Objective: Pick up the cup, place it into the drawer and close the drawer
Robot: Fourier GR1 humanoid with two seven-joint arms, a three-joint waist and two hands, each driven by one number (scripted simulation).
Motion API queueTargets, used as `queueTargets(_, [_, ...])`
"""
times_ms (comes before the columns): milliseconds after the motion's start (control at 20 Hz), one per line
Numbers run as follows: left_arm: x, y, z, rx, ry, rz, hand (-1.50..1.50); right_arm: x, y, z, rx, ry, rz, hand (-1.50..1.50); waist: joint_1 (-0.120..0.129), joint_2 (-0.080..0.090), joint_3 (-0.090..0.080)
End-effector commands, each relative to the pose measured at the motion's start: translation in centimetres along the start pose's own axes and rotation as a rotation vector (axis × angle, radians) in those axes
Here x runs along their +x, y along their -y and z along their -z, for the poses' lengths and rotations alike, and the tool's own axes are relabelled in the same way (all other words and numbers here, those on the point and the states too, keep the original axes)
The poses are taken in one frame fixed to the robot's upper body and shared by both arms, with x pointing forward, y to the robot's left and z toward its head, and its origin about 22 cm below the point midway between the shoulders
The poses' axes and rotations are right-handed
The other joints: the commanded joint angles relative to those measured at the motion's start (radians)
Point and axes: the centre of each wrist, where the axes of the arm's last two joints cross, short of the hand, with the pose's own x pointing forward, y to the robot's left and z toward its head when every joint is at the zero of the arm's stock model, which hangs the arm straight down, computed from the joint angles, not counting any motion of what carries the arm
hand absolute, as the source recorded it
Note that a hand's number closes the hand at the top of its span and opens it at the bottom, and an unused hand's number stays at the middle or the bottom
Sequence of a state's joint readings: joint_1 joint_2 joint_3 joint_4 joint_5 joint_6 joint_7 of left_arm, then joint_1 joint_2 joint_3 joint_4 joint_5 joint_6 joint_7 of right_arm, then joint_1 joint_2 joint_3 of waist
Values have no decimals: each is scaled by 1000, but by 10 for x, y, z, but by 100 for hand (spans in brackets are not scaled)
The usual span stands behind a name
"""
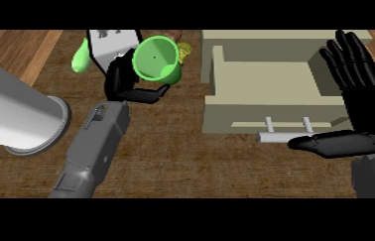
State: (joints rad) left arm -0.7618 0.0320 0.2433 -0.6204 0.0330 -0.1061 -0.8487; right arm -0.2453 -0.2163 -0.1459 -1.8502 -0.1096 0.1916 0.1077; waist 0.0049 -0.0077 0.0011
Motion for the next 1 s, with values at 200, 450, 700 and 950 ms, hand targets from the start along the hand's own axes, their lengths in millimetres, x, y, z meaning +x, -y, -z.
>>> queueTargets(200, [74, 78, 103, -87, 7, 7, 150, -8, -1, -1, -4, -15, -5, -150, -10, 1, 0])
queueTargets(450, [90, 114, 122, -96, -23, 69, 150, 7, 10, 13, -18, 31, 2, -150, -23, 8, -1])
queueTargets(700, [98, 145, 140, -93, -159, 134, 150, -5, 2, 10, -2, 6, 2, -150, -40, 12, 0])
queueTargets(950, [105, 166, 158, -63, -230, 237, 150, 4, 9, 11, 14, 48, 14, -150, -84, 20, 1])
